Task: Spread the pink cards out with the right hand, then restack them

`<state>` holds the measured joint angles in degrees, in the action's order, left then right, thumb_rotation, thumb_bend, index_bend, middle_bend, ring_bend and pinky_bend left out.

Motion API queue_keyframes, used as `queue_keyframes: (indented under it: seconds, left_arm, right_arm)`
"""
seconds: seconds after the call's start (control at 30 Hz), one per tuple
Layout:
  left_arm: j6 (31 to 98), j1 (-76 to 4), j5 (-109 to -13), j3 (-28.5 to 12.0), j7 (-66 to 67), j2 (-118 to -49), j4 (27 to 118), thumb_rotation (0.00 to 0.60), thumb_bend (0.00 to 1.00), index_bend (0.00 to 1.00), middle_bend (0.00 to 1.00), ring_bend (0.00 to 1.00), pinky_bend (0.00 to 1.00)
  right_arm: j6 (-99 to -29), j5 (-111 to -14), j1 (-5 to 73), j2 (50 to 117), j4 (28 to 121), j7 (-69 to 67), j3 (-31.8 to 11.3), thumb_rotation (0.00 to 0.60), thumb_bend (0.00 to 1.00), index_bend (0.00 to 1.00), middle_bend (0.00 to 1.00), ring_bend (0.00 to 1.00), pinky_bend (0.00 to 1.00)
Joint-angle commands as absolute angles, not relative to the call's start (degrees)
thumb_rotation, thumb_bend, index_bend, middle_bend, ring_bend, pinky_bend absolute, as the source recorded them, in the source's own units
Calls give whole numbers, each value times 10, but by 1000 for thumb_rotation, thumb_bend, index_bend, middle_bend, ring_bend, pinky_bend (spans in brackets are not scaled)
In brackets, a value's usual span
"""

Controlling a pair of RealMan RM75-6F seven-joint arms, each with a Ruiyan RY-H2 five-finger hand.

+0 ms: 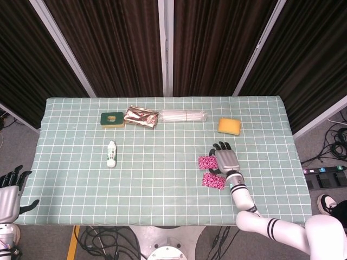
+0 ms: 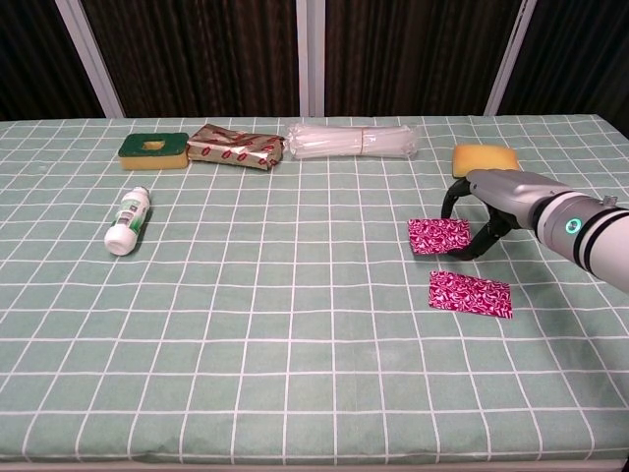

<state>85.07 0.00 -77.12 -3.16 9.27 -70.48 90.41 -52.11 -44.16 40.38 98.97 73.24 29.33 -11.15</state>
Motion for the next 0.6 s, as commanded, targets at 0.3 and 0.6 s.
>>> queue_keyframes:
  seconds: [0.3,0.6]
  left_arm:
    - [849,-3,-778,-30,89,-708,901,600,92,268,195,153,168]
    - [849,-3,-778,-30,85,-710,898,600,91,268,195,153,168]
  right_arm:
    - [-568,-384,358,910,892,296,-89,515,165,395,127,0,0]
    - [-597,-377,346,911,928,312,-61,517,164,379,127,0,0]
